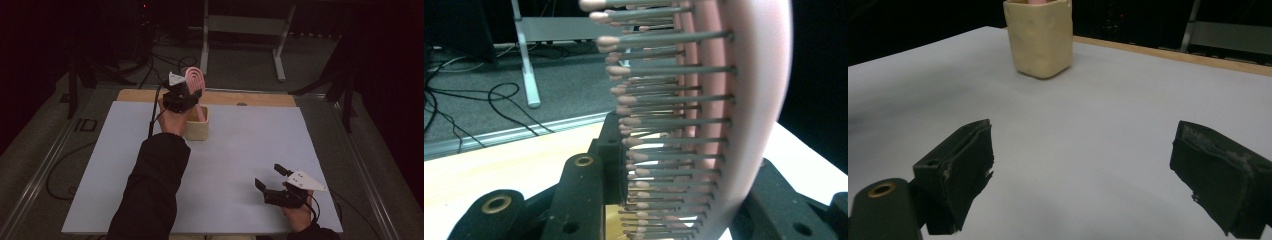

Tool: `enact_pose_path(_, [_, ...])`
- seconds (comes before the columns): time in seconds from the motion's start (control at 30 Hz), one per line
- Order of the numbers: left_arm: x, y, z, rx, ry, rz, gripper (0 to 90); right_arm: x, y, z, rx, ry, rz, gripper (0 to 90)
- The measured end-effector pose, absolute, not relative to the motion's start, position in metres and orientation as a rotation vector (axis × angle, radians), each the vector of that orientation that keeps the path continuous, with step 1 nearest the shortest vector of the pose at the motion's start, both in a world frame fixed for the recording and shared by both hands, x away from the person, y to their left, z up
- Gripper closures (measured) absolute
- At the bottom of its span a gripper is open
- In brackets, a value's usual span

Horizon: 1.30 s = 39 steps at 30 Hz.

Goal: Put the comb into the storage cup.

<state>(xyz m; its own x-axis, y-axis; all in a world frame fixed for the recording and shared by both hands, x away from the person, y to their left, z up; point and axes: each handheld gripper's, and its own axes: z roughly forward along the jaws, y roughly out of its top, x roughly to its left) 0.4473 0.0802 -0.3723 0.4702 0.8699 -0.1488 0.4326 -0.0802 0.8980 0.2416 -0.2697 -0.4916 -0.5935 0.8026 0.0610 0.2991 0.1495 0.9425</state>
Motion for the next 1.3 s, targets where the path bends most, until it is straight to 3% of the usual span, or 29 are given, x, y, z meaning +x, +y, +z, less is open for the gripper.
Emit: enact_pose_path(1.3, [0.452,0.085,-0.403,1.702,1.183,0.464,64.2,0.242,-0.269,-0.492,1.044,1.974,1.443,10.1])
